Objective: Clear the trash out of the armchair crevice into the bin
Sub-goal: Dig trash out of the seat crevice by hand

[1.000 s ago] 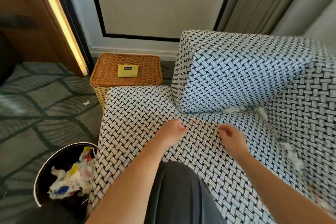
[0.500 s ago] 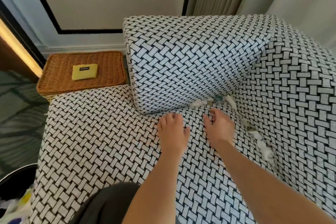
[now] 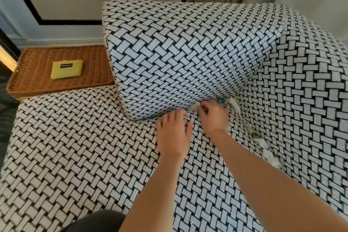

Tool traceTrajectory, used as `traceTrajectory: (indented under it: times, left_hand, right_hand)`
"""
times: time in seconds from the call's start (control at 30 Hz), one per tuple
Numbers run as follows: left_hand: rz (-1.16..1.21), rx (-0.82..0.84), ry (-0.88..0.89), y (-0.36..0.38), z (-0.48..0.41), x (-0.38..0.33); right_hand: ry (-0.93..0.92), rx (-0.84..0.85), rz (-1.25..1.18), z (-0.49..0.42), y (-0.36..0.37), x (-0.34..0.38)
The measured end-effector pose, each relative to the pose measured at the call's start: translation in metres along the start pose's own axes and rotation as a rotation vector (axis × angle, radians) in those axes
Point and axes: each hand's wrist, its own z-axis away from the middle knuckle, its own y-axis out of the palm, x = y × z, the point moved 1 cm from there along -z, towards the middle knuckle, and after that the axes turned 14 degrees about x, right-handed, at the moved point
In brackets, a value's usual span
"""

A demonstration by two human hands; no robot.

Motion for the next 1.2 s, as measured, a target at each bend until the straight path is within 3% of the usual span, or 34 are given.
traceTrajectory:
  times: [0.17, 0.3, 0.43, 0.53, 0.63, 0.7, 0.93, 1.2]
  left_hand:
    - [-0.013, -0.095, 0.036, -0.002, 0.002, -0.002]
    - [-0.023, -0.094, 0.057, -0.005, 0.002, -0.004]
    - [-0.061, -0.006, 0.064, -0.005, 0.001, -0.004]
    - [-0.060, -0.068, 0.041, -0.003, 0.001, -0.002]
    - [-0.010, -0.141, 0.023, -0.001, 0.000, -0.001]
    - [0.025, -0.148, 0.014, -0.001, 0.000, 0.000]
    - [0.002, -0.168, 0.020, 0.002, 0.000, 0.001]
    - [-0.036, -0.154, 0.013, 0.004, -0.001, 0.001]
  right_hand:
    - [-0.098, 0.028, -0.384, 0.019, -0.001, -0.001]
    - [-0.204, 0.166, -0.584, 0.036, -0.004, 0.002]
    - [-0.187, 0.379, -0.811, 0.039, -0.027, 0.007]
    - [-0.171, 0.307, -0.795, 0.042, -0.027, 0.005]
    - [0.059, -0.062, -0.693, 0.039, -0.013, 0.002]
    - [0.189, -0.193, -0.638, 0.033, -0.007, 0.007]
    - [0.340, -0.094, -0.370, 0.007, -0.005, 0.009]
    - [0.245, -0.048, -0.255, -0.010, -0.008, -0.010]
